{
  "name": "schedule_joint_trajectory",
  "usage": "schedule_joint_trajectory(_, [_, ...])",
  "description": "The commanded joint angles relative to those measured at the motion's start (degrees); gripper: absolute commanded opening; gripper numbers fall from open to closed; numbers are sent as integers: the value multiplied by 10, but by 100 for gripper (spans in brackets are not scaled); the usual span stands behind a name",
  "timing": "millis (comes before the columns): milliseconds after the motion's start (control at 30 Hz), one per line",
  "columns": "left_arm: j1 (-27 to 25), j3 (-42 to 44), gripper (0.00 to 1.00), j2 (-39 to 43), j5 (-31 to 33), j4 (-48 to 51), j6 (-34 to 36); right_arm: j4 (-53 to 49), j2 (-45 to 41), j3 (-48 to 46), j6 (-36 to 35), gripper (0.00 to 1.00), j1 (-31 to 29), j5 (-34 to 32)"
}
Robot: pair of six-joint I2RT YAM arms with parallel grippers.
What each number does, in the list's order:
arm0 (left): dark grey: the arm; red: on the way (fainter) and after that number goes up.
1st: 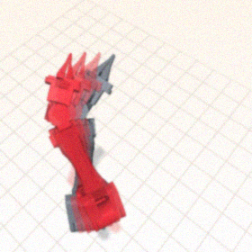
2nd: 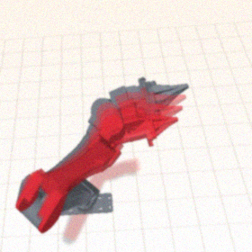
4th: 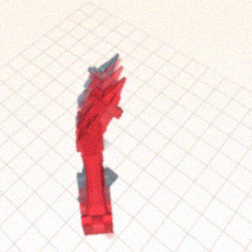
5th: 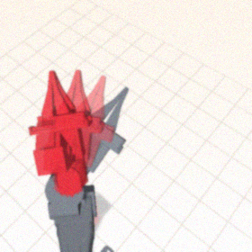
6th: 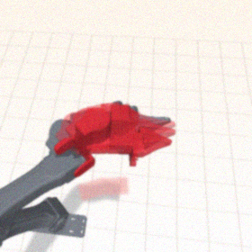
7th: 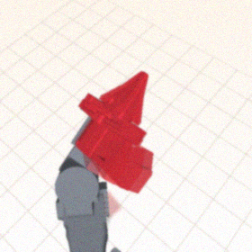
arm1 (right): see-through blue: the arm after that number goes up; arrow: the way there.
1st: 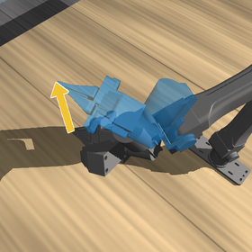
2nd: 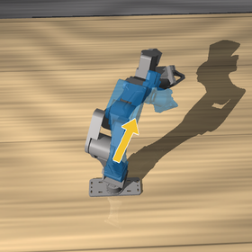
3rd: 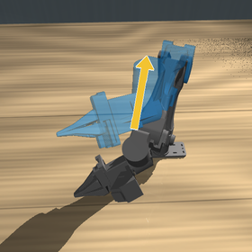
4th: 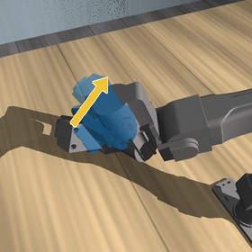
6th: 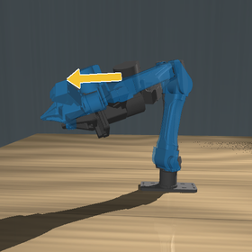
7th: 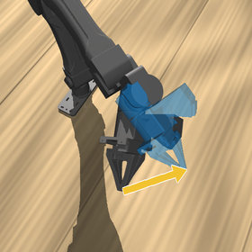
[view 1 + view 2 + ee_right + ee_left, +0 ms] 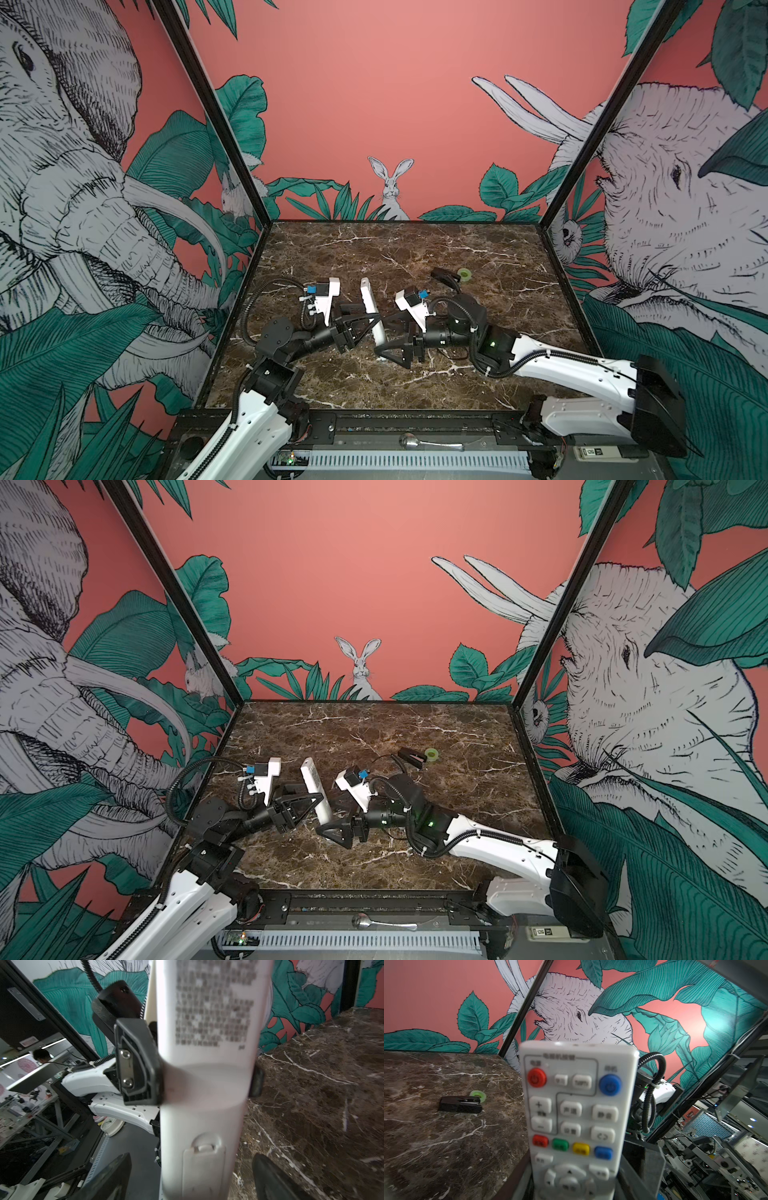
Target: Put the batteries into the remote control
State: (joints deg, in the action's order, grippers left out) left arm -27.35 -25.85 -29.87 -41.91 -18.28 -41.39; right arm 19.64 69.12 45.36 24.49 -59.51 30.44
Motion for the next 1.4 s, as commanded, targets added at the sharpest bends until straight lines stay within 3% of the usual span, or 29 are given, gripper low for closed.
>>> schedule_joint_trajectory(0, [-2,-34,5,9,52,93,57,-44,-38,-1,-33,95,3,-80])
schedule_joint_trajectory(200, [-2,-90,0,-28,126,250,116,-99,-69,-11,-54,96,8,-169])
schedule_joint_trajectory(500, [-2,-131,0,-83,211,339,129,-155,-124,-38,-68,96,8,-335])
schedule_joint_trajectory(933, [-2,-135,0,-158,304,431,109,-222,-89,-28,-74,95,7,-397])
schedule_joint_trajectory(1367, [-3,-119,0,-244,318,459,113,-257,-76,-31,-71,96,7,-428])
